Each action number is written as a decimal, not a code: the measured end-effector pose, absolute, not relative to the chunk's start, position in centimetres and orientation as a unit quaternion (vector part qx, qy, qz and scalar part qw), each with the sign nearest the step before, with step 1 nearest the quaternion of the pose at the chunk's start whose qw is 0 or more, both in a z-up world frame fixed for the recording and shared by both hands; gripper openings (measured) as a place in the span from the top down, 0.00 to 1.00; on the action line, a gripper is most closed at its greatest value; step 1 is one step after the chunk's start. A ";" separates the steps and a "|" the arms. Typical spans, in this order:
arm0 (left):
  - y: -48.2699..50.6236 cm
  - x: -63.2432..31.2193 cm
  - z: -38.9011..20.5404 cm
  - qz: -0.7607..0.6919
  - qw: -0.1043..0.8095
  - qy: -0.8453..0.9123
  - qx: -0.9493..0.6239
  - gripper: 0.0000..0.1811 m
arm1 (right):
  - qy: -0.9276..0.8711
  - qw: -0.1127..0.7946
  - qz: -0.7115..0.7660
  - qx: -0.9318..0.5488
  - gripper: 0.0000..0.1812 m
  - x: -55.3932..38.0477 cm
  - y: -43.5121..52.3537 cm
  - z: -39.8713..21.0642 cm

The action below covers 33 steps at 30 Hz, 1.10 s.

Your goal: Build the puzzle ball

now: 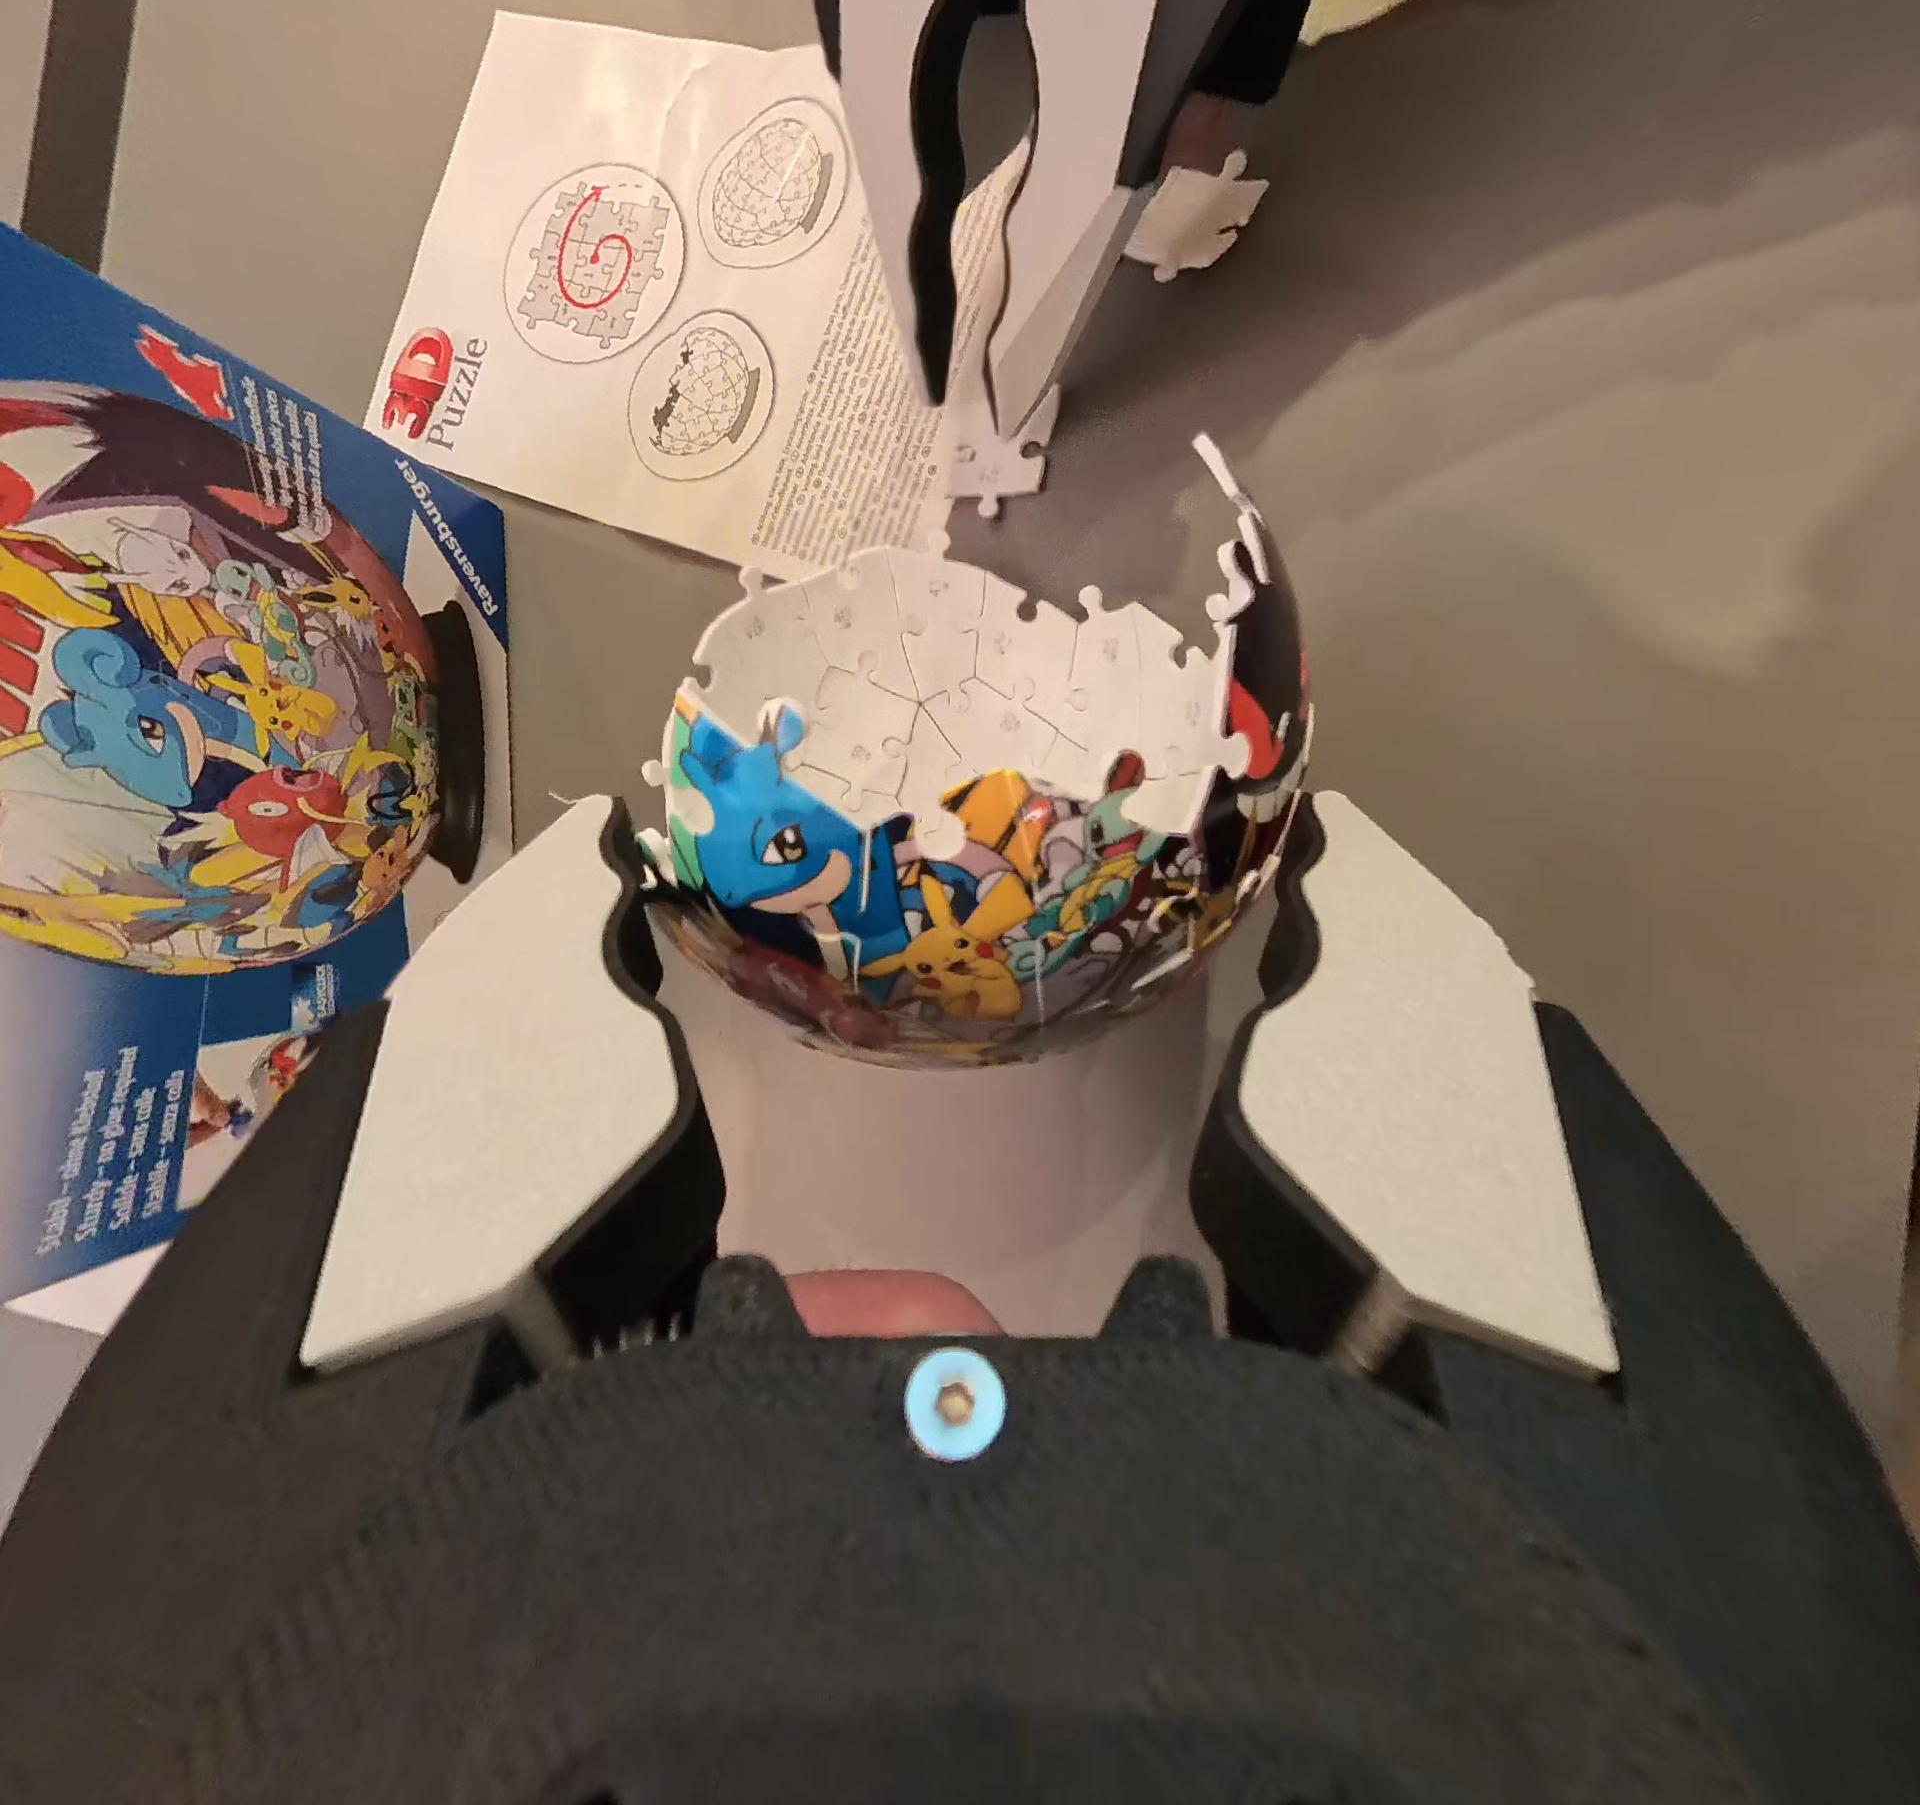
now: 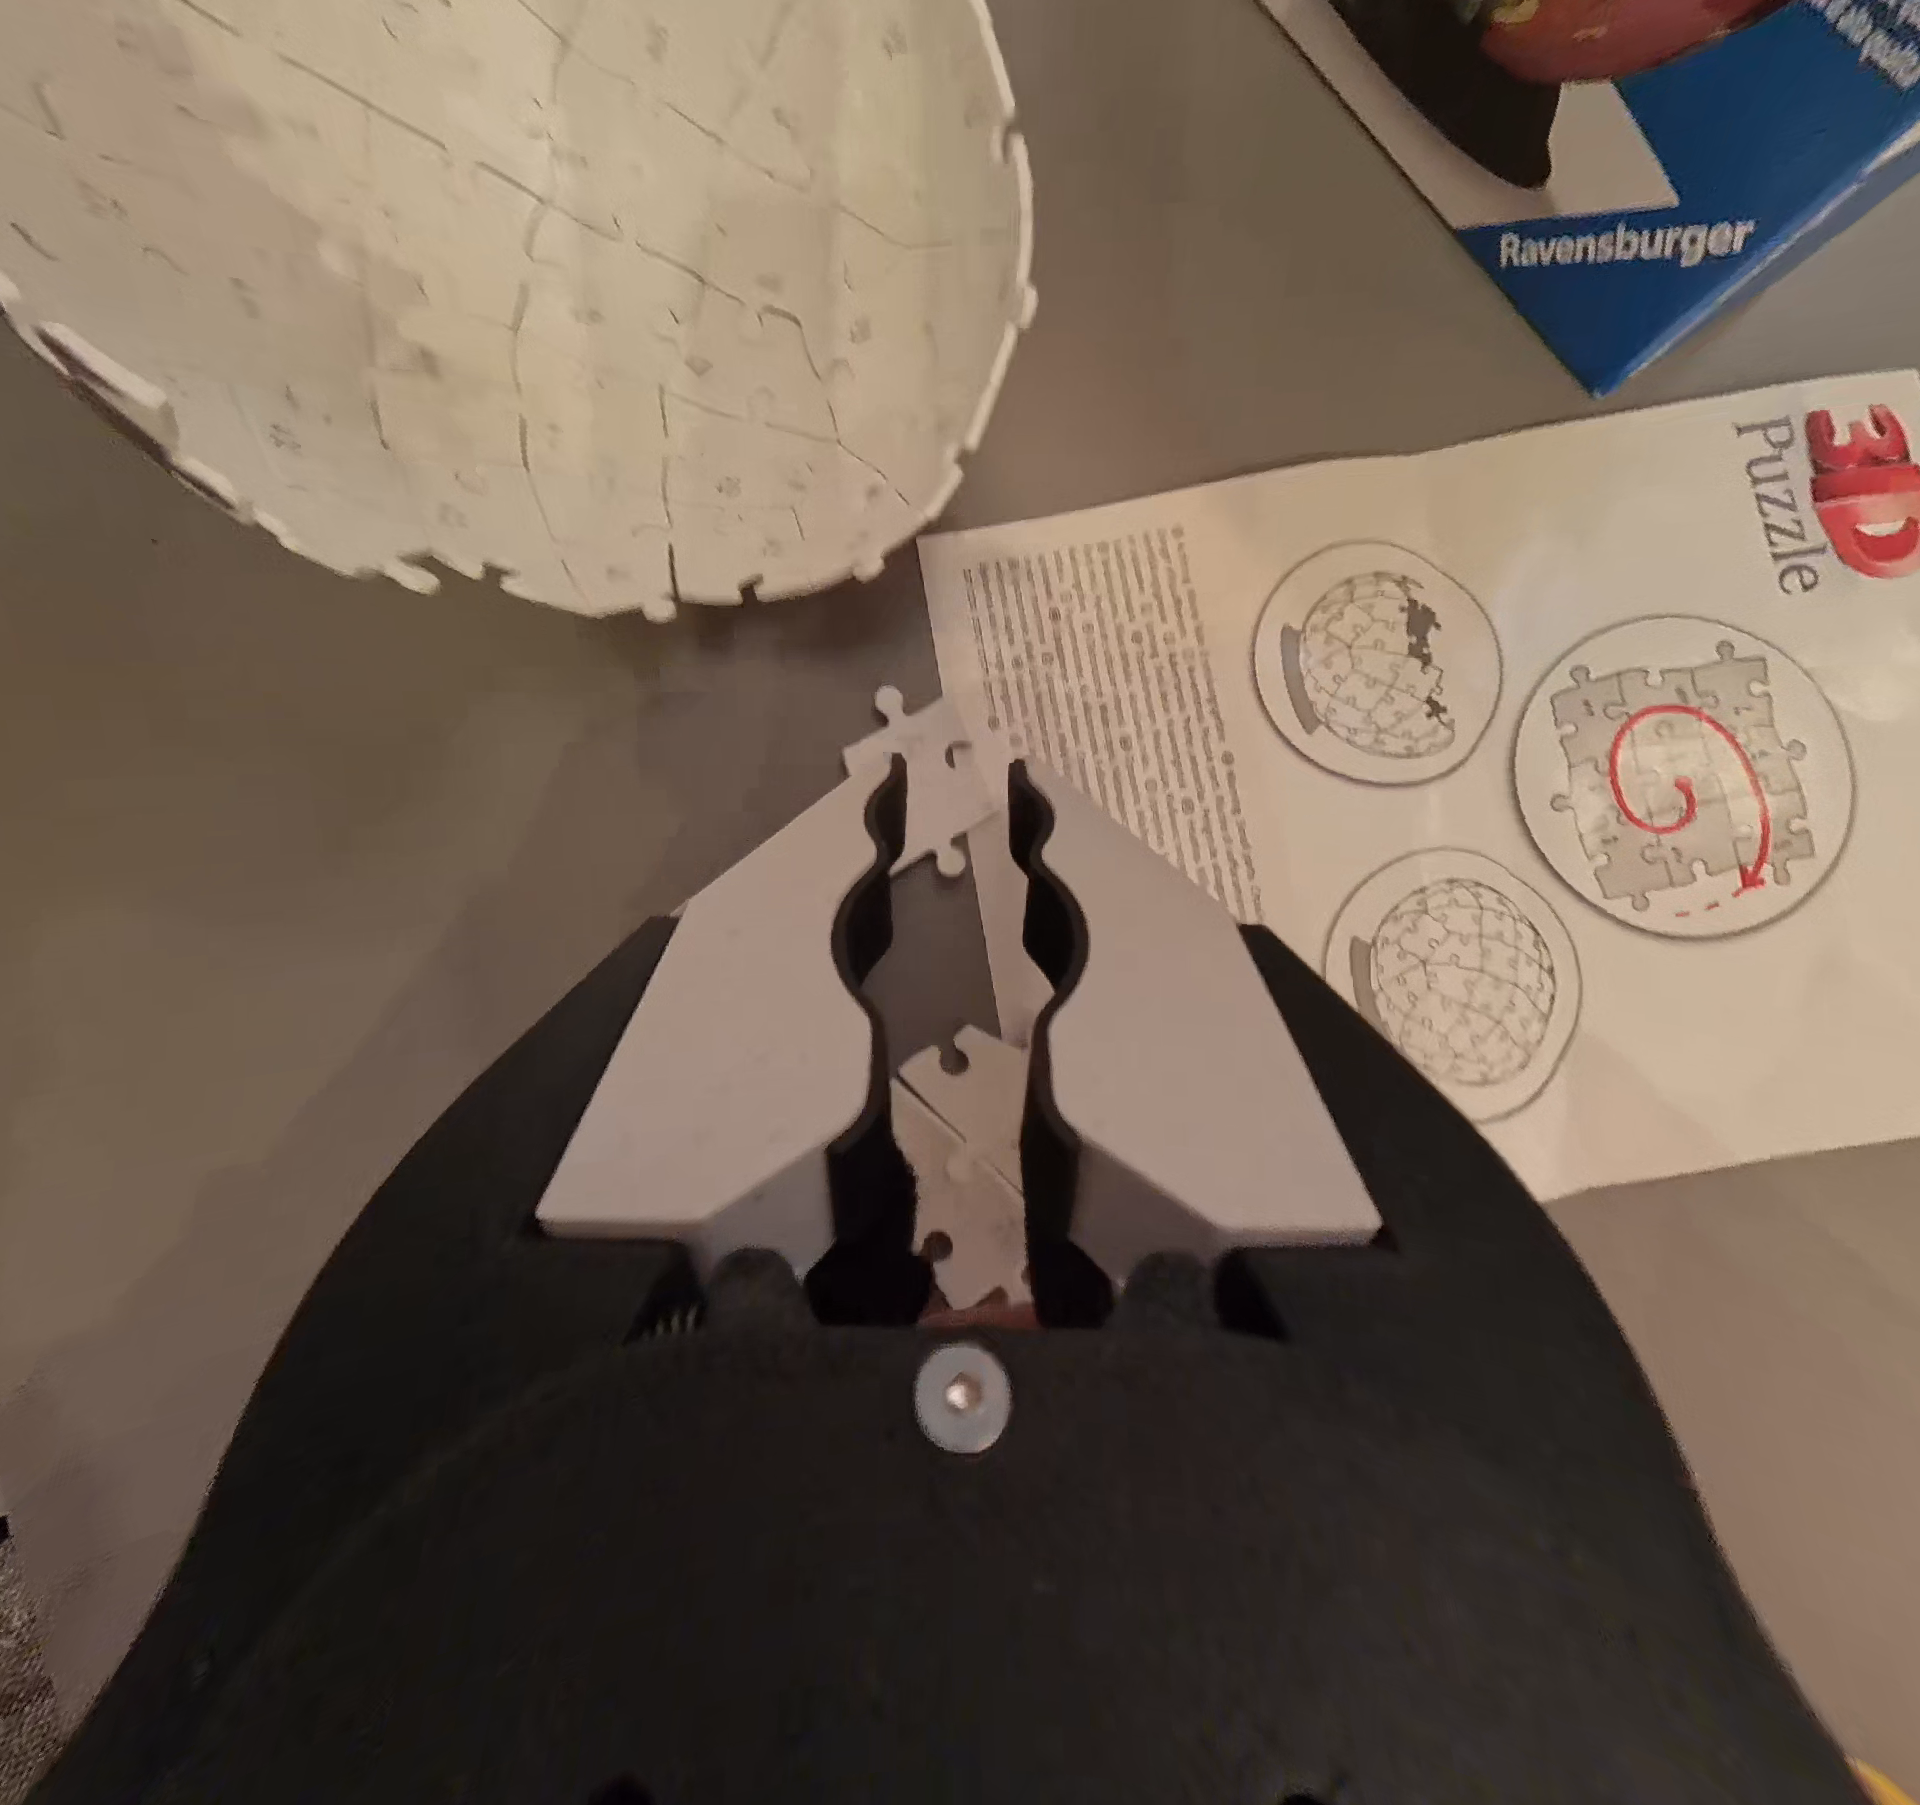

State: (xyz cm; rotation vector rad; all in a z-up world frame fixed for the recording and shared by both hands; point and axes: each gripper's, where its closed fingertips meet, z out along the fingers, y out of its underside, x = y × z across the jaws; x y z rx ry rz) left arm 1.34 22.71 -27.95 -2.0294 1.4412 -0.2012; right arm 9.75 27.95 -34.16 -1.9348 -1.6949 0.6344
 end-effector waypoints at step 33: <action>19.3 -0.5 -27.9 -0.059 0.279 0.554 -0.782 0.37 | -0.585 0.227 0.228 -0.744 0.87 6.8 24.2 -34.4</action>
